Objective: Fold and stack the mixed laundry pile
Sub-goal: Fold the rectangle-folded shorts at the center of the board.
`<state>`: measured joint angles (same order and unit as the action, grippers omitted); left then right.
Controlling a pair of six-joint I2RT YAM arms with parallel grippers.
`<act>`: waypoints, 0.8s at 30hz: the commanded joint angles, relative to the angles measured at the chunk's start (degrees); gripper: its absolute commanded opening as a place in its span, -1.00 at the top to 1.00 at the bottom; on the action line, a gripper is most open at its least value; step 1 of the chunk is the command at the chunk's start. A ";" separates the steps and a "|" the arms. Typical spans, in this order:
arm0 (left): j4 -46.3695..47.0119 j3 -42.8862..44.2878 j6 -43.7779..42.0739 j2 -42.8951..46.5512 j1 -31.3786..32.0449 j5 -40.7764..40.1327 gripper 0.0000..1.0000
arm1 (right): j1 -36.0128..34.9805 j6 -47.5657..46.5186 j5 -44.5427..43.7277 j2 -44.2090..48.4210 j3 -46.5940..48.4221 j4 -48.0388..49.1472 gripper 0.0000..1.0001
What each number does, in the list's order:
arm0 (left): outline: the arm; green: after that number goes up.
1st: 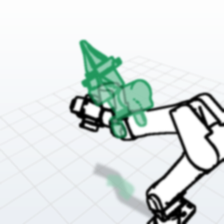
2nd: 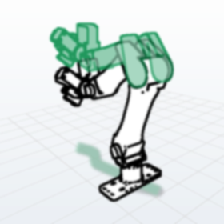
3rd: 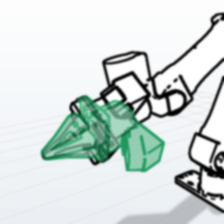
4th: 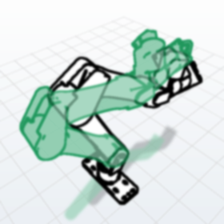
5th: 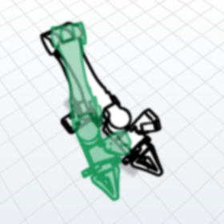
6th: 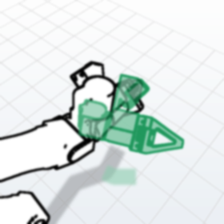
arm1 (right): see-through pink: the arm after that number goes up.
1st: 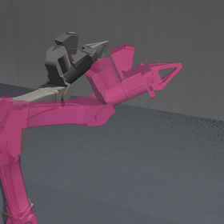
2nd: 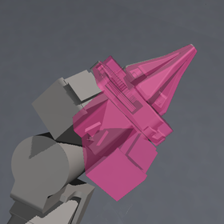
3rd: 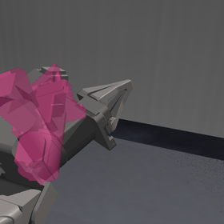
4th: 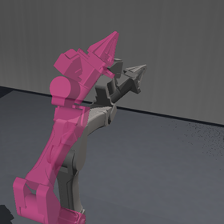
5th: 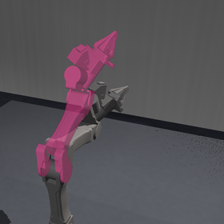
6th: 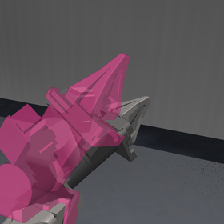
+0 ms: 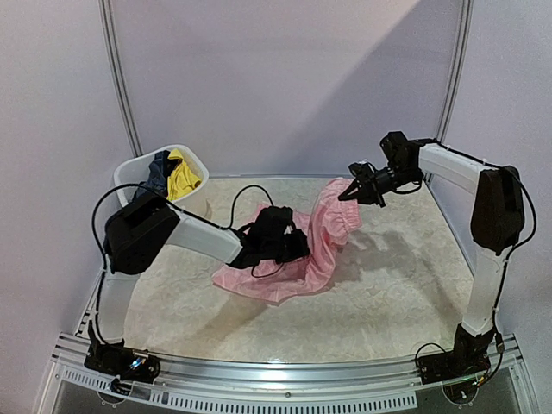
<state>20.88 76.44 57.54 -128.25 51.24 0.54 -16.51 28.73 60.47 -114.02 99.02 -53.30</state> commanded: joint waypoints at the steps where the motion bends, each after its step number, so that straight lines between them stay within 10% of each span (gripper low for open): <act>1: 4.26 -6.29 -0.46 11.83 -1.45 -6.18 0.41 | -0.60 3.52 1.58 -1.27 1.88 3.22 1.00; 6: 2.30 -9.84 -3.14 19.85 -2.27 -8.29 0.28 | -1.04 3.85 1.36 -2.25 2.53 3.24 1.00; 15: -30.08 -13.87 -15.27 32.71 -4.51 -25.92 0.20 | -3.33 5.27 -0.60 -3.11 5.13 3.87 1.00; 24: -29.56 -22.05 -13.15 32.62 -7.40 -24.39 0.26 | -6.57 12.86 -3.98 -4.40 6.07 9.86 1.00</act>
<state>-5.89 56.86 44.14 -94.70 44.66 -23.11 -21.71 37.36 58.61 -116.64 103.24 -47.64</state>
